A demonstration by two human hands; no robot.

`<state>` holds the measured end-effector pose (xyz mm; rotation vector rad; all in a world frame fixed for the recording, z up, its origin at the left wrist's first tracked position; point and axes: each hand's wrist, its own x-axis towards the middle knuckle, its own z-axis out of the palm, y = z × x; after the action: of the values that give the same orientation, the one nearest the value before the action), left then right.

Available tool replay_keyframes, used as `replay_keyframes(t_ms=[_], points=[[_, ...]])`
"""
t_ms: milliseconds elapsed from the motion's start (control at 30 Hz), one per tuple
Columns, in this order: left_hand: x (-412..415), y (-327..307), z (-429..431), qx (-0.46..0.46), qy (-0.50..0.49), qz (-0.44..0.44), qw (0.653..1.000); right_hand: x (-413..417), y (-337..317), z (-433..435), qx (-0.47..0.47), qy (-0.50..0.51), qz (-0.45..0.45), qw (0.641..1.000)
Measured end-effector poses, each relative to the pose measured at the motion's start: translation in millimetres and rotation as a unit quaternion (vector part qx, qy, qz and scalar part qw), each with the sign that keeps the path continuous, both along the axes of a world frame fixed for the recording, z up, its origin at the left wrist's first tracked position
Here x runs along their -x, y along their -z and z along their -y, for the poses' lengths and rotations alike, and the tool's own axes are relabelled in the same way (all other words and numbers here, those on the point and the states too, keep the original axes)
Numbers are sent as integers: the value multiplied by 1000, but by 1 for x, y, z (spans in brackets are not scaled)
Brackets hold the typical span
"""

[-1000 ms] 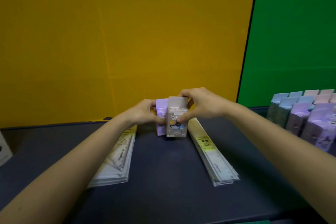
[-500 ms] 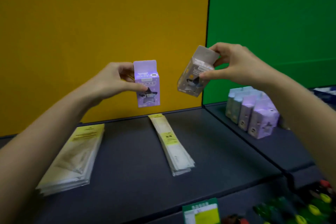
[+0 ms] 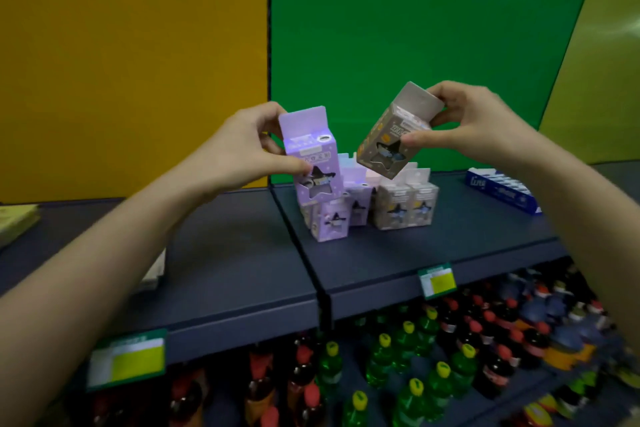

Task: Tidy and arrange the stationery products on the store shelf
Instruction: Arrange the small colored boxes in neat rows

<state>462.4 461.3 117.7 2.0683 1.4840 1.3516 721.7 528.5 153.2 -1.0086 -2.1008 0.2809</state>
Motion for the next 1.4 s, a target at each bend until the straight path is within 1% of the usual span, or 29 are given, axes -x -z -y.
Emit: replay_keyframes(t_ms=[133, 233, 367, 500, 633, 833, 967, 1233, 1400], points=[[-41, 9, -12, 26, -4, -26, 999, -40, 8, -11, 19, 3, -4, 1000], [-65, 12, -25, 24, -8, -60, 998, -61, 12, -19, 22, 4, -6, 1000], [-89, 17, -43, 22, -42, -110, 993, -80, 13, -36, 23, -2, -14, 1000], [-97, 25, -65, 37, -58, -133, 989, -86, 12, -56, 19, -15, -13, 1000], [-98, 31, -84, 46, -76, -147, 985, -82, 7, -80, 17, -37, -22, 999], [-91, 38, -99, 37, -106, -227, 968, -68, 3, -119, 5, -72, -6, 997], [-93, 39, -98, 48, -123, -250, 959, -58, 3, -140, 10, -106, -8, 994], [-92, 43, -104, 76, -179, -290, 937, -35, 9, -172, 1, -171, 36, 985], [-88, 48, -104, 48, -194, -339, 919, -26, 10, -184, -9, -205, 58, 977]])
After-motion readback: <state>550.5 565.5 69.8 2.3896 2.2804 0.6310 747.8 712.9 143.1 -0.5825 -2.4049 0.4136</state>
